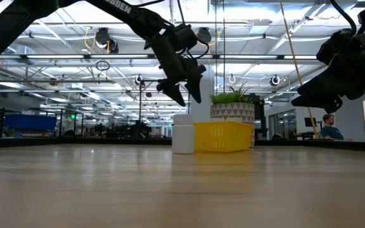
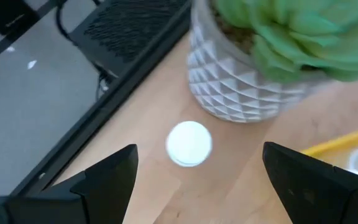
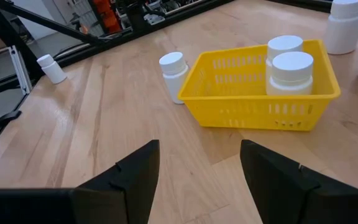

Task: Pick and place pill bottles into a basket
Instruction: Put the top white medicine bottle into the bin

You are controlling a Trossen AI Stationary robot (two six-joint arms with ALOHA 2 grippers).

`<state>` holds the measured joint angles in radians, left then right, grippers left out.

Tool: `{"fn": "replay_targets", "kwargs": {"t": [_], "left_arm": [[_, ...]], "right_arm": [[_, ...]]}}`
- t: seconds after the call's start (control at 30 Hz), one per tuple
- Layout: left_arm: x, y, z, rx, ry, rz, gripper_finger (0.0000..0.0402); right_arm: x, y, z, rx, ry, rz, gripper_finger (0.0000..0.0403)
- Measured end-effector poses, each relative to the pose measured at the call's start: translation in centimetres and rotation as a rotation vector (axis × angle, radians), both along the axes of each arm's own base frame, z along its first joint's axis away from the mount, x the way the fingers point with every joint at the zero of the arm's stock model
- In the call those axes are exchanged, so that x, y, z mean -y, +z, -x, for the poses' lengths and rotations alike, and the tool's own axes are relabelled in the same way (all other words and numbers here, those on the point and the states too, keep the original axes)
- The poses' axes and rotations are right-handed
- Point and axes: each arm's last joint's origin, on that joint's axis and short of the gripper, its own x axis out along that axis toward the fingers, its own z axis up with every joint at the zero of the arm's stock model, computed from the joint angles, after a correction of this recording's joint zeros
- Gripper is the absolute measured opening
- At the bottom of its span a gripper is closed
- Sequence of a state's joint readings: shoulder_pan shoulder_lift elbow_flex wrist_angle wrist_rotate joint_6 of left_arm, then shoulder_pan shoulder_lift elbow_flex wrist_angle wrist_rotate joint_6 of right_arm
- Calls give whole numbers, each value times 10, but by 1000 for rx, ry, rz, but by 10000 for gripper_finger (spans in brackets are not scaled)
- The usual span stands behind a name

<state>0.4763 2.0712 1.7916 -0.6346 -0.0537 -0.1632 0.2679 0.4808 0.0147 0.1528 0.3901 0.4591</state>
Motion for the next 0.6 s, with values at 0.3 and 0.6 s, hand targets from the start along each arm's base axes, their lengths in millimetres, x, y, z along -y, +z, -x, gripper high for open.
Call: {"fn": "replay_targets", "kwargs": {"t": [0.3,0.6], "left_arm": [[-5,-1,2,33,164,35,351],[-4,-28,-11,-17,54,14,351]], "right_arm": [[0,0,0,0,0,0,215],[0,0,0,0,-1,0,215]]}}
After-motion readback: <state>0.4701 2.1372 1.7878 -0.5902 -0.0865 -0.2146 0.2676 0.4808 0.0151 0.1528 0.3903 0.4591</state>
